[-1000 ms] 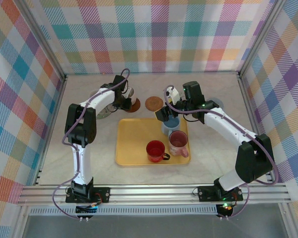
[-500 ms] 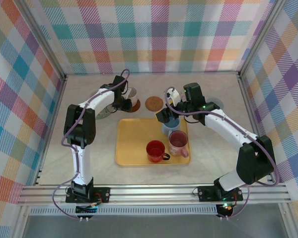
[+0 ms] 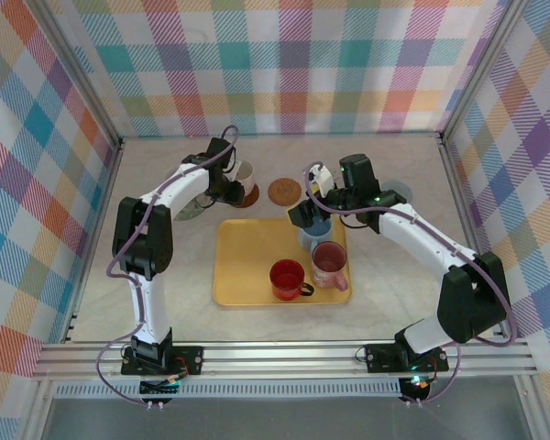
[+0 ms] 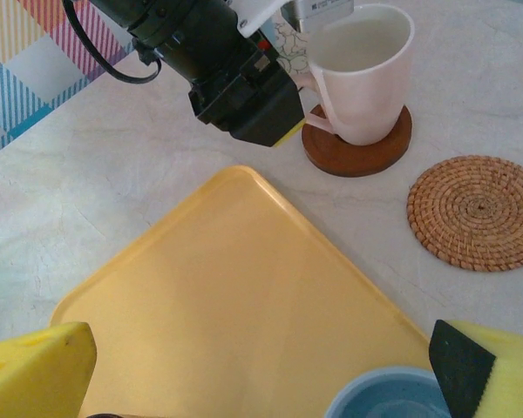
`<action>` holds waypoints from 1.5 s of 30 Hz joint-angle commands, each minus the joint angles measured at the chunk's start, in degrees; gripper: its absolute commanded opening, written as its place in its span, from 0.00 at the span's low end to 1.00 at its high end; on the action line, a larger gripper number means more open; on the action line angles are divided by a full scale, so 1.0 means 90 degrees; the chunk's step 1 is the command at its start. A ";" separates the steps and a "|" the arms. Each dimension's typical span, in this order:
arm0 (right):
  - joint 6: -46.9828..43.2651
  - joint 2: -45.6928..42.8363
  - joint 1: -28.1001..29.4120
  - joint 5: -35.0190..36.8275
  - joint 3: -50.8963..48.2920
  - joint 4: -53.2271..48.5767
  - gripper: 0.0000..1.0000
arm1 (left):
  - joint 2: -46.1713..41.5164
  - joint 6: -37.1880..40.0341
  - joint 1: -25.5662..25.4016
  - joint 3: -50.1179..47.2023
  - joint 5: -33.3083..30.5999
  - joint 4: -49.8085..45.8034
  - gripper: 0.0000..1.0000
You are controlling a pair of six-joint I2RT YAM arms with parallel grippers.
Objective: Place the cup by the coaster
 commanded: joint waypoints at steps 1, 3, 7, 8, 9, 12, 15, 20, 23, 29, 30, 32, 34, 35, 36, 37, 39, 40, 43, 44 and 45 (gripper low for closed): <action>-0.0083 -0.0257 -0.0003 -0.0059 -0.0087 0.0161 0.99 | -0.0332 -0.0048 -0.0077 -0.0117 -0.0126 -0.0078 0.45; -0.0099 -0.0290 0.0000 -0.0049 -0.0107 0.0162 0.99 | -0.0438 -0.0048 -0.0093 -0.0157 -0.0175 -0.0058 0.51; -0.0137 -0.0359 -0.0003 -0.0001 -0.0112 0.0167 0.99 | -0.0711 -0.0048 -0.0097 -0.0186 -0.0248 -0.0029 0.60; -0.0138 -0.0371 -0.0003 0.0009 -0.0115 0.0163 0.99 | -0.0787 -0.0051 -0.0097 -0.0180 -0.0256 -0.0029 0.62; -0.0145 -0.0387 -0.0003 0.0019 -0.0108 0.0164 0.99 | -0.0863 -0.0062 -0.0097 -0.0162 -0.0277 -0.0029 0.63; -0.0137 -0.0480 -0.0003 0.0084 -0.0098 0.0185 0.99 | -0.1088 -0.0090 -0.0140 -0.0077 -0.0370 -0.0095 0.67; -0.0131 -0.0585 -0.0005 0.0126 -0.0098 0.0201 0.99 | -0.1314 -0.0087 -0.0221 0.0023 -0.0391 -0.0169 0.71; -0.0217 -0.0761 -0.0001 0.0240 -0.0031 0.0077 0.99 | -0.1696 0.0054 -0.0429 0.0239 -0.0156 -0.0245 0.85; -0.0213 -0.0854 -0.0003 0.0465 0.0065 -0.0058 0.99 | -0.1929 0.0080 -0.0613 0.0251 -0.0087 -0.0102 0.91; -0.0227 -0.1107 -0.0003 0.0974 0.0186 -0.0331 0.99 | -0.2354 0.0146 -0.0976 0.0239 -0.0008 0.0129 1.00; -0.0239 -0.1179 -0.0003 0.1023 0.0186 -0.0383 0.99 | -0.2437 0.0157 -0.1026 0.0195 0.0007 0.0203 1.00; -0.0249 -0.1296 -0.0003 0.1133 0.0176 -0.0481 0.99 | -0.2617 0.0182 -0.1100 0.0035 0.0086 0.0401 1.00; -0.0240 -0.1437 -0.0003 0.1269 0.0166 -0.0602 0.99 | -0.2843 0.0194 -0.1156 -0.0223 0.0165 0.0687 1.00; -0.0250 -0.1534 -0.0003 0.1347 0.0142 -0.0656 0.99 | -0.2984 0.0219 -0.1194 -0.0387 0.0239 0.0873 1.00; -0.0258 -0.1641 -0.0003 0.1418 0.0113 -0.0700 0.99 | -0.3129 0.0249 -0.1227 -0.0578 0.0276 0.1075 1.00; -0.0277 -0.1738 -0.0003 0.1472 0.0084 -0.0747 0.99 | -0.3257 0.0271 -0.1256 -0.0745 0.0338 0.1241 1.00; -0.0353 -0.1949 -0.0003 0.1581 0.0042 -0.0912 0.99 | -0.3551 0.0329 -0.1311 -0.1134 0.0589 0.1628 1.00; -0.0379 -0.2051 -0.0003 0.1619 0.0031 -0.1000 0.99 | -0.3678 0.0350 -0.1332 -0.1296 0.0713 0.1790 1.00; -0.0435 -0.2312 -0.0005 0.1806 0.0046 -0.1379 0.99 | -0.4014 0.0426 -0.1412 -0.1732 0.1022 0.2119 1.00; -0.0435 -0.2382 -0.0003 0.1875 0.0080 -0.1553 0.99 | -0.4095 0.0449 -0.1433 -0.1823 0.1108 0.2148 1.00; -0.0435 -0.2443 -0.0002 0.1951 0.0120 -0.1745 0.99 | -0.4158 0.0457 -0.1459 -0.1899 0.1184 0.2130 1.00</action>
